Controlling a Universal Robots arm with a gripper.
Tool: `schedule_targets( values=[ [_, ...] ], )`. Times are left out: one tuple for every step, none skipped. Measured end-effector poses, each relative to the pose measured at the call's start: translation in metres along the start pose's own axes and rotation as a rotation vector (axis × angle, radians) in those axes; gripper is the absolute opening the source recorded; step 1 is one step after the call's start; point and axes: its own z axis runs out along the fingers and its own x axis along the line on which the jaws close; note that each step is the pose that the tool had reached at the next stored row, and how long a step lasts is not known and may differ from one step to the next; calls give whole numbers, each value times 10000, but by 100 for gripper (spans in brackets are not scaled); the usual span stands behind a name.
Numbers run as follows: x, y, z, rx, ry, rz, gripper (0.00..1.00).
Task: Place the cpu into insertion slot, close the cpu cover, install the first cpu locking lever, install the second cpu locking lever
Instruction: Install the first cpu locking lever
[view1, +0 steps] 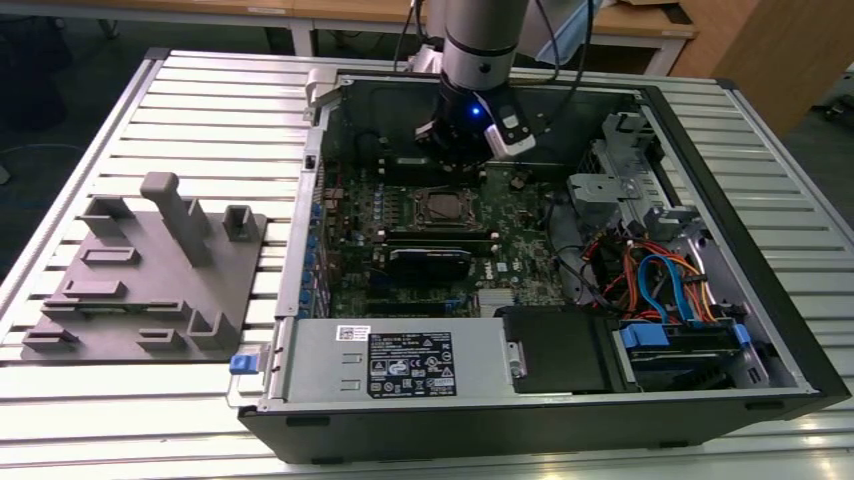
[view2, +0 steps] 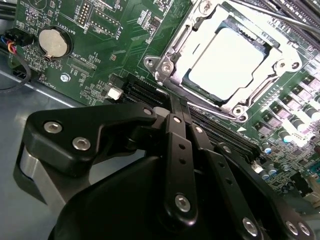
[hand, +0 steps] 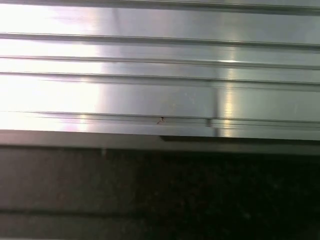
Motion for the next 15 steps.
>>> schedule_targets(
  values=[
    [-2, 0, 5, 0, 0, 0, 10],
    [-4, -1, 11, -1, 0, 0, 10],
    [-6, -1, 16, 0, 0, 0, 10],
    [-8, -2, 20, -1, 0, 0, 10],
    [-9, -2, 23, 0, 0, 1, 10],
    [-9, -3, 24, 2, 1, 1, 10],
    [-11, -3, 25, 2, 1, 0, 10],
    [-11, -2, 25, 2, 1, 0, 10],
    [-12, -2, 25, 1, 0, 0, 10],
    [-12, -2, 26, 0, 0, 0, 10],
    [-12, -2, 26, 0, 0, 1, 10],
    [-12, -2, 26, 0, -1, 0, 10],
    [-12, -2, 25, -2, -2, 0, 10],
    [-12, -2, 23, -1, -1, 0, 10],
    [-12, -2, 19, 0, 0, 0, 10]
  ],
)
